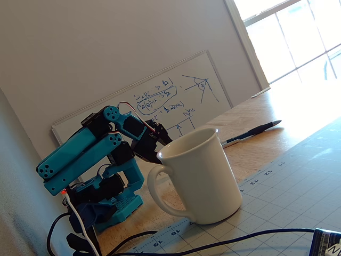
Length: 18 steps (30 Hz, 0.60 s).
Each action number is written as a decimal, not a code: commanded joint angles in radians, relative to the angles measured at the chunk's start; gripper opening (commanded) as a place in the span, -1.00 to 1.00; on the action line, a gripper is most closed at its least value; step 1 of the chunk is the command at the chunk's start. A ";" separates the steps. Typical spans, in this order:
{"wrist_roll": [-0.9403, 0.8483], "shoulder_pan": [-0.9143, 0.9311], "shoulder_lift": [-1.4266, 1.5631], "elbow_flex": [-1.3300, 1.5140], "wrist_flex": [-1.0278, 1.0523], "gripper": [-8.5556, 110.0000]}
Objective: Grasp a pen and put it in a mug.
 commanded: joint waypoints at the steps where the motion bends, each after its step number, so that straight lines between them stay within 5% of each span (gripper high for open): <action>1: 0.008 0.009 0.018 -0.025 -0.017 -0.69; 12: -0.021 -0.009 -0.101 -0.124 -0.020 -0.64; 18: -0.316 -0.049 -0.316 -0.288 -0.021 -0.62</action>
